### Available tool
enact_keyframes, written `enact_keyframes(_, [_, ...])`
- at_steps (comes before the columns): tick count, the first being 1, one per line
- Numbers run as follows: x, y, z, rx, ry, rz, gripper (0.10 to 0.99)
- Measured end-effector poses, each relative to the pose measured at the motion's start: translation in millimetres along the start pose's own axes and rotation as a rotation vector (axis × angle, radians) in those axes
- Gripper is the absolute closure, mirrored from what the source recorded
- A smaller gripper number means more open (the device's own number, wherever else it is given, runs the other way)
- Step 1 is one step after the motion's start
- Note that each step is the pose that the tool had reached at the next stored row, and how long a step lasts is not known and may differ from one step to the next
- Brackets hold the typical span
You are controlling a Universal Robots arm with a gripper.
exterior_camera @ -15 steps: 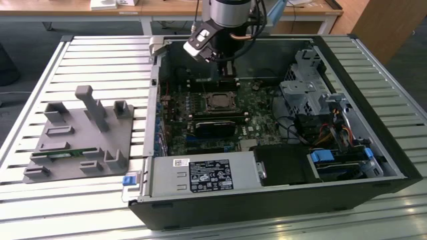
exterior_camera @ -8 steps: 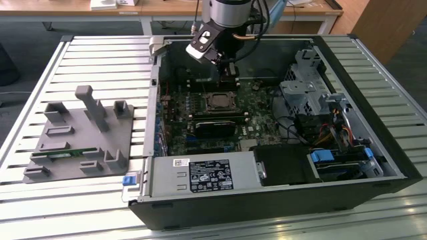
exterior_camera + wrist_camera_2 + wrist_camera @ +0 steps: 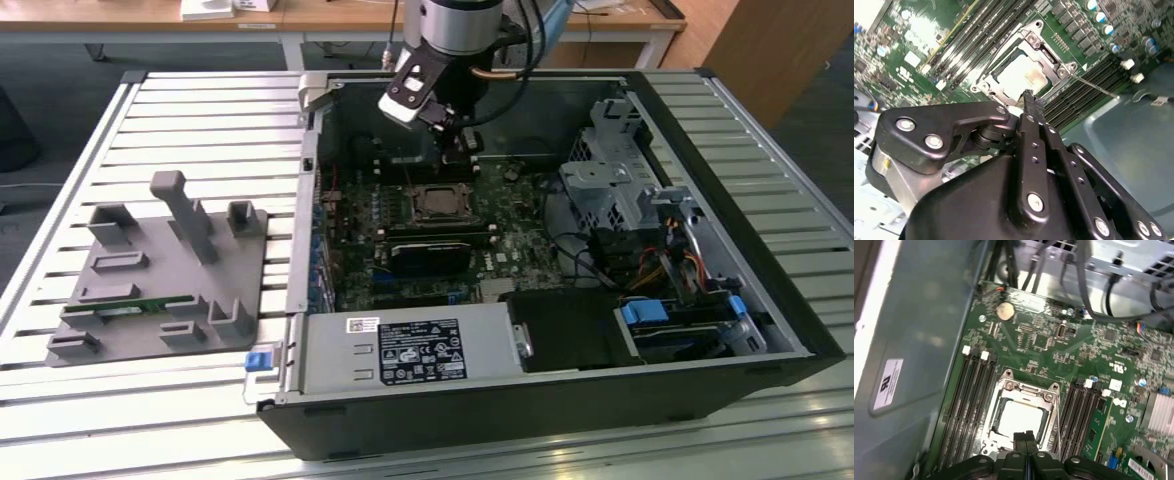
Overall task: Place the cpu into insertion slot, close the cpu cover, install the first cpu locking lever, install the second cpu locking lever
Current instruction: 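Install the first cpu locking lever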
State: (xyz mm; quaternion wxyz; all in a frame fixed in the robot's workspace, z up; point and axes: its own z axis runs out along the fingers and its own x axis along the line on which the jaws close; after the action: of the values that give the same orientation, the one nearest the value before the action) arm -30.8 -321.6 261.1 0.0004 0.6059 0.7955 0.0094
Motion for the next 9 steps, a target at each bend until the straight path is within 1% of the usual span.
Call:
enact_keyframes(5, [0.0, 0.0, 0.0, 0.001, 0.0013, -0.08, 0.98])
enact_keyframes(9, [0.0, 0.0, 0.0, 0.001, 0.0021, -0.133, 0.98])
